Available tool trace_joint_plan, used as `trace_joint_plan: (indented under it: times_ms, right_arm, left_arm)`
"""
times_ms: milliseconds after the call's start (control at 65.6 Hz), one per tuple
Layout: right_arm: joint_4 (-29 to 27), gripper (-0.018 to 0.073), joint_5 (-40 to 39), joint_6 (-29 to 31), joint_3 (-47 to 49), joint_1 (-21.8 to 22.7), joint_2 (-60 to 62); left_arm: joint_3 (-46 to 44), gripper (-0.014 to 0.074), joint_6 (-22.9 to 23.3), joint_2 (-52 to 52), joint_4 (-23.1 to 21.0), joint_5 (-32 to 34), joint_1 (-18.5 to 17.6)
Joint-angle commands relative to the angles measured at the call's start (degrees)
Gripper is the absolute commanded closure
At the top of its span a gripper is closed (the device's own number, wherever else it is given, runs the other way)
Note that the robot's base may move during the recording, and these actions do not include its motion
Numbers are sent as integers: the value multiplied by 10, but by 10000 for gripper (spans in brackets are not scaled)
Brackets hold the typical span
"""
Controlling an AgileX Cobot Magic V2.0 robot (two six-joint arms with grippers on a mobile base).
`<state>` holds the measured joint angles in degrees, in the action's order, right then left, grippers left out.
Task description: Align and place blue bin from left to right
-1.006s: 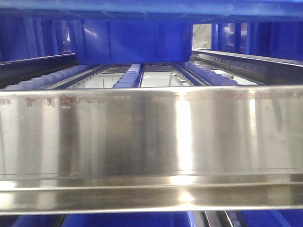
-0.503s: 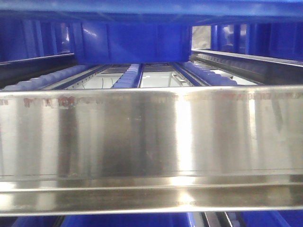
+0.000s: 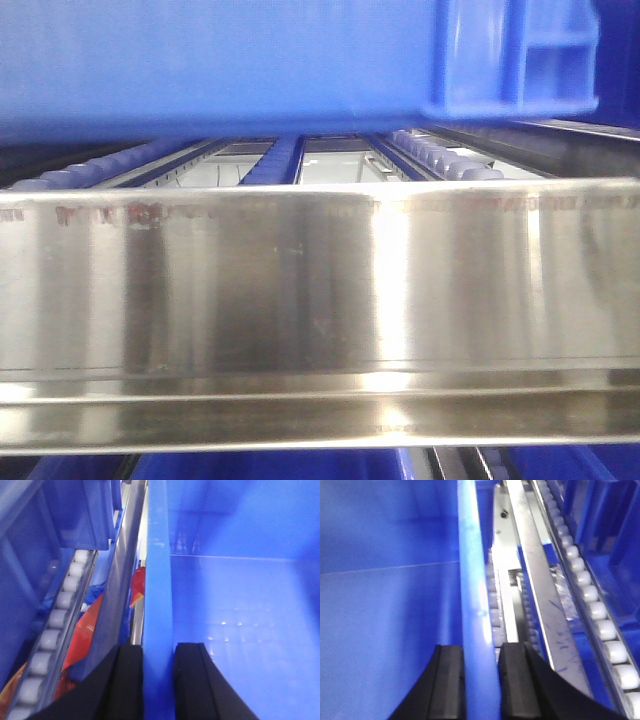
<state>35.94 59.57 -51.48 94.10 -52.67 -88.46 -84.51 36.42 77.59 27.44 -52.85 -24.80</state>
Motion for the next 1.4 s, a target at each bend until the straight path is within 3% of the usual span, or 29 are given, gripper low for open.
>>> trace_joint_plan:
  times_ms: [0, 107, 244, 869, 991, 1037, 1174, 1235, 1387]
  right_arm:
    - [15, 725, -105, -10, 12, -4, -1]
    - [12, 725, -97, -13, 9, -4, -12]
    - [14, 725, -133, -50, -10, -4, -12]
    - [39, 725, -137, -50, -25, 7, -25]
    - [39, 722, -132, -50, -25, 7, -25]
    - [39, 678, -132, -50, -25, 7, -25]
    - [39, 341, -131, -50, -22, 7, -24]
    - [39, 244, -126, -50, -21, 7, -21]
    - [42, 242, -94, -50, -21, 7, -16]
  left_arm:
    - [22, 707, -9, -5, -58, 120, -11]
    - [44, 707, -9, 0, -52, 162, -11]
    - [44, 707, -9, 16, -52, 162, -11]
    - [44, 706, -9, 34, -53, 162, -11]
    - [43, 616, -9, 31, -53, 162, -11]
    - [43, 554, -9, 30, -53, 162, -11]
    - [43, 337, -9, 23, -51, 162, -11]
    - [43, 258, -9, 19, -47, 162, -11]
    - [42, 198, -9, 16, -37, 156, -11]
